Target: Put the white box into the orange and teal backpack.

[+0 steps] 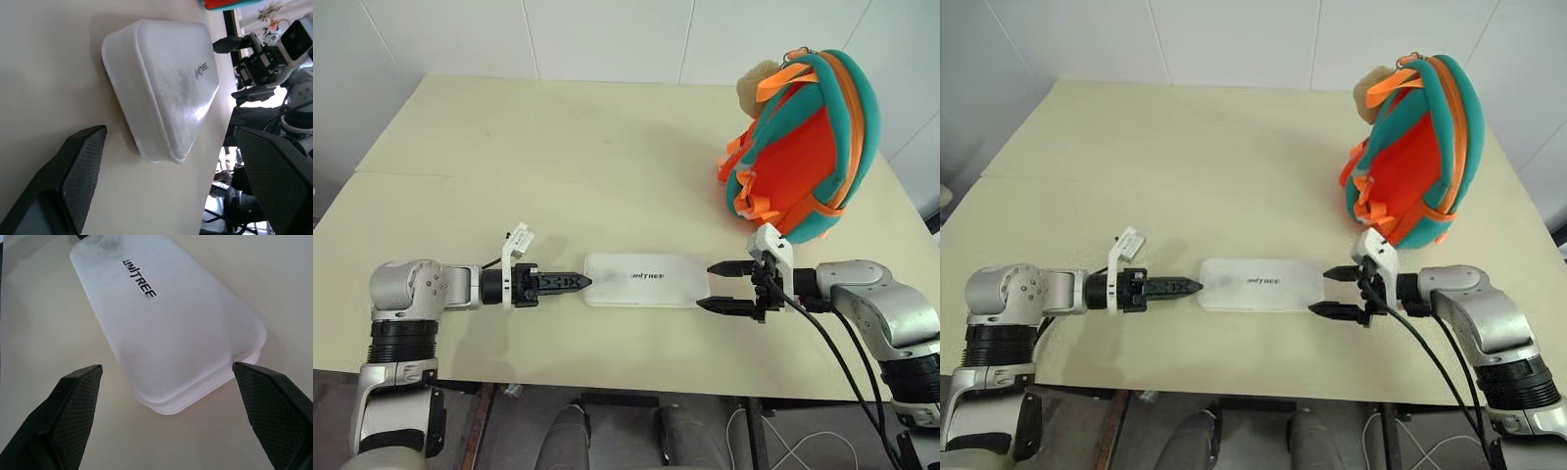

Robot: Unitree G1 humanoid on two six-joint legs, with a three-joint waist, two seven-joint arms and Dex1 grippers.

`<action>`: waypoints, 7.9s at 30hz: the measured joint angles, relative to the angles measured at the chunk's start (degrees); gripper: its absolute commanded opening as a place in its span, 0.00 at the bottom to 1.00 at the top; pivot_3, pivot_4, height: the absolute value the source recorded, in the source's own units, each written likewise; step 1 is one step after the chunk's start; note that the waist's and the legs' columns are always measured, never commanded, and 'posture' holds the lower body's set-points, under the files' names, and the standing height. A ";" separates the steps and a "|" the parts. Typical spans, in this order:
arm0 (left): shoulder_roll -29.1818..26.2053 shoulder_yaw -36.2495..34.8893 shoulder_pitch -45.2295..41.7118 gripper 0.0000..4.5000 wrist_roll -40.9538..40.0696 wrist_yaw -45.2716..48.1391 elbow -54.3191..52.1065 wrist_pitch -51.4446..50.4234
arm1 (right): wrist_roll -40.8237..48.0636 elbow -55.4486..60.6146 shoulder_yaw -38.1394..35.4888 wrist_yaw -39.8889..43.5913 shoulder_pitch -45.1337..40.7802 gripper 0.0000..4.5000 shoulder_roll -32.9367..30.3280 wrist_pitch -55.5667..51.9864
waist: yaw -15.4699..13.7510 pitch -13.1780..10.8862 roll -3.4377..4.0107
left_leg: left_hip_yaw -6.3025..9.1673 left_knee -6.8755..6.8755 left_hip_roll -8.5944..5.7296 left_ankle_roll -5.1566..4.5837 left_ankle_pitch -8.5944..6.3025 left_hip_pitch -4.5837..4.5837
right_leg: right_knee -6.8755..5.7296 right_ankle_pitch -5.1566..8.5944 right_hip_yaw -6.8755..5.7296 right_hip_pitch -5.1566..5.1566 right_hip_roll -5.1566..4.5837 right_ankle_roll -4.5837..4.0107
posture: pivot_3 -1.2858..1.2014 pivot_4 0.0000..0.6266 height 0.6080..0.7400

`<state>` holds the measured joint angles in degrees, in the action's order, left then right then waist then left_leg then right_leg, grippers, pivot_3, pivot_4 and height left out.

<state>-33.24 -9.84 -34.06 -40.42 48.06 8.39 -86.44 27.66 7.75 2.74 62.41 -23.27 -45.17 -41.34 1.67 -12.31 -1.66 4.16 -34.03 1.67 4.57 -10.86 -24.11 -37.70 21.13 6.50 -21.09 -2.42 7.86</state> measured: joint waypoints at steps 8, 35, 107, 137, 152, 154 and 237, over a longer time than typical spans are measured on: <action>4.77 -1.01 -2.05 1.00 -0.06 -3.29 2.25 -3.06 | -1.19 -1.01 1.19 -0.75 -0.64 1.00 2.86 1.03 | -0.09 0.03 0.02 | 0.01 -0.07 -0.09 -0.01 -0.02 0.37 | 0.28 -0.07 -0.02 0.55 -0.09 0.13 | 0.52 0.24 1.00; 7.67 -6.80 -2.21 0.29 -4.17 -7.39 5.61 3.50 | -1.75 4.86 -14.98 -23.23 -0.72 1.00 10.55 3.54 | 0.88 -0.02 -0.05 | -0.03 0.01 -0.02 0.05 0.06 0.32 | 0.38 -0.29 0.03 0.40 -0.05 0.04 | 0.52 0.24 1.00; -16.86 -39.86 34.22 0.29 -34.77 0.41 -27.67 28.96 | 22.66 3.19 -0.67 2.50 -11.35 0.00 8.30 -7.05 | 1.40 -0.12 -0.24 | -0.19 0.76 0.14 0.16 0.02 -0.11 | 0.41 0.07 0.04 -0.45 -0.04 -0.45 | 0.52 0.24 1.00; -9.24 13.73 -11.37 0.29 5.62 12.05 -13.68 48.50 | 18.93 4.35 -0.40 2.36 -11.28 0.00 11.61 -6.32 | 1.32 -0.14 -0.22 | -0.10 0.37 0.13 0.11 -0.07 -0.32 | 0.11 0.26 -0.03 -0.50 0.07 -0.22 | 0.52 0.24 1.00; -6.70 12.29 -12.30 0.83 10.18 13.61 -9.00 48.54 | 19.53 7.68 -1.42 -1.84 -8.87 0.00 12.15 -6.21 | 1.34 -0.14 -0.22 | -0.05 0.04 0.12 0.09 -0.08 -0.31 | -0.12 0.21 -0.02 -0.41 0.08 -0.14 | 0.52 0.24 1.00; -9.21 10.16 -11.33 0.89 9.28 16.28 -9.55 49.00 | 19.51 7.61 -1.49 -1.87 -8.78 0.00 12.14 -6.16 | 1.58 -0.14 -0.22 | -0.05 0.09 0.12 0.09 -0.08 -0.30 | -0.12 0.22 -0.02 -0.42 0.08 -0.15 | 0.52 0.24 1.00; -14.32 -0.35 21.22 1.00 11.12 12.44 -19.12 58.85 | 12.39 12.86 -15.53 -2.54 12.68 1.00 -2.90 5.31 | 0.00 -0.12 -0.17 | -0.13 0.18 0.08 0.05 -0.09 -0.17 | -0.04 0.27 0.00 -0.32 -0.01 -0.25 | 0.52 0.24 1.00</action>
<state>-47.57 -10.19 -12.84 -29.30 60.51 -10.73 -27.59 40.05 20.61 -12.79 59.87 -10.59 -48.06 -36.03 1.67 -12.43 -1.83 4.03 -33.85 1.76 4.62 -10.94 -24.28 -37.74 21.40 6.50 -21.41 -2.43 7.61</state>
